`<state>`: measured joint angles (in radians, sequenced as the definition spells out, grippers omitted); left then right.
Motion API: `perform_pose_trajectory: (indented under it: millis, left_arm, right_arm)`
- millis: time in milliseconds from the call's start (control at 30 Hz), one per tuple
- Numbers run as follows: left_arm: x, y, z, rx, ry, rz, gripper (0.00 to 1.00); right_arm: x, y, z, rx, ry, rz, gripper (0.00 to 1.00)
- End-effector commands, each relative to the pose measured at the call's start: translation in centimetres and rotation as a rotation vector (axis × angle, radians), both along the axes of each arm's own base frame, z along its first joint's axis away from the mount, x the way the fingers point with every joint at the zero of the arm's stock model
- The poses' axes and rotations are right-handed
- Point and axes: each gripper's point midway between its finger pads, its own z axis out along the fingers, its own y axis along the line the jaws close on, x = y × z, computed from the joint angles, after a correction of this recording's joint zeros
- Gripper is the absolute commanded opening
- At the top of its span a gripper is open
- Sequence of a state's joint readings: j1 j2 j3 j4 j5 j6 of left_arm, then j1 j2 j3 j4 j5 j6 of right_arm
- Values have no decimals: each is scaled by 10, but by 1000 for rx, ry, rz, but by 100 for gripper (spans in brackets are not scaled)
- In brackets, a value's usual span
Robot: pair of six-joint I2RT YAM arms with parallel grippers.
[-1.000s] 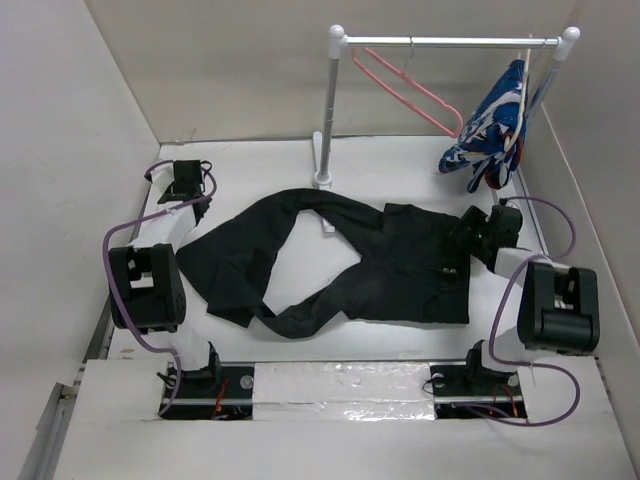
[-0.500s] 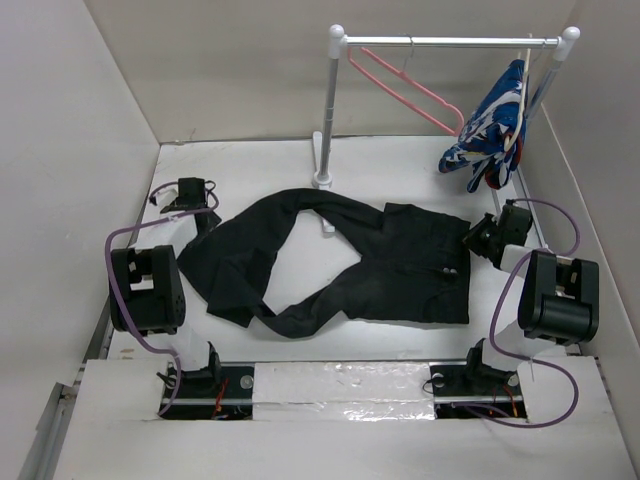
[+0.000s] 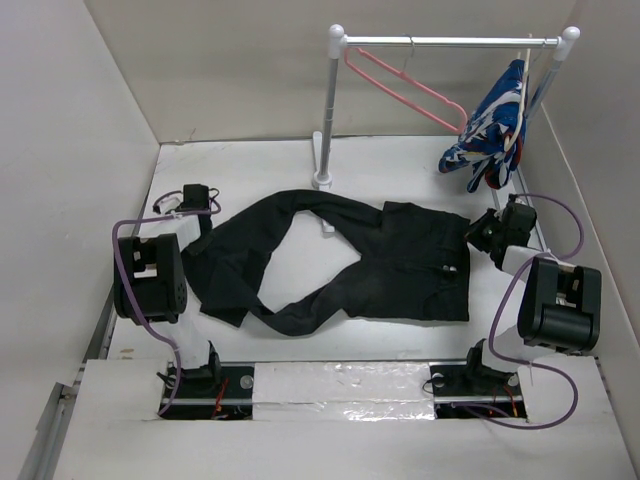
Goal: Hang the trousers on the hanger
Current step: Flatten out the trousers at the center of the board.
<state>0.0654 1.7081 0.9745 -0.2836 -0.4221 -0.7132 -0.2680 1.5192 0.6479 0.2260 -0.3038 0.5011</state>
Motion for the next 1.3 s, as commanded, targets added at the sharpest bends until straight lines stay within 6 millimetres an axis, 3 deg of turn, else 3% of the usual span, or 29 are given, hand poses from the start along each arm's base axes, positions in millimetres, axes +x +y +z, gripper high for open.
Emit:
perform_pose_trajectory:
  millis: [0, 100, 133, 233, 267, 367, 567, 700, 733, 867, 967, 1067, 1133, 1167, 1233, 1267]
  left_arm:
    - [-15, 4, -20, -9, 73, 13, 0]
    - [-3, 20, 3, 62, 31, 35, 0]
    - [1, 24, 13, 85, 18, 36, 0]
    - [28, 38, 70, 169, -113, 40, 0]
    - [41, 41, 98, 185, -188, 37, 0]
    - [67, 41, 144, 201, -317, 5, 0]
    - [97, 50, 185, 243, -370, 23, 0]
    - [97, 59, 210, 292, -409, 60, 0]
    - [96, 60, 217, 304, -428, 67, 0]
    - [79, 67, 254, 347, -503, 87, 0]
    - [75, 66, 266, 314, -551, 77, 0]
    - [74, 54, 270, 259, -581, 36, 0]
    - [83, 39, 265, 200, -589, -57, 0]
    - [89, 36, 255, 183, -562, -76, 0]
    - [96, 32, 234, 156, -502, -109, 0]
    - [104, 32, 210, 144, -444, -123, 0]
  right_arm:
    - [11, -6, 21, -36, -86, 7, 0]
    - [10, -3, 19, -28, -84, 22, 0]
    - [11, -8, 27, -39, -106, 7, 0]
    - [8, -12, 40, -68, -125, -16, 0]
    - [5, -13, 50, -81, -138, -19, 0]
    - [-4, -25, 70, -115, -168, -69, 0]
    - [-26, -49, 95, -183, -183, -151, 0]
    - [-40, -62, 117, -237, -207, -212, 0]
    - [-43, -64, 130, -257, -242, -229, 0]
    - [-60, -77, 137, -280, -232, -283, 0]
    - [-66, -91, 137, -275, -205, -306, 0]
    - [-68, -93, 147, -287, -198, -297, 0]
    - [-66, -92, 141, -283, -209, -295, 0]
    - [-61, -91, 146, -273, -246, -291, 0]
    - [-55, -92, 133, -256, -205, -276, 0]
    - [-49, -89, 134, -248, -203, -256, 0]
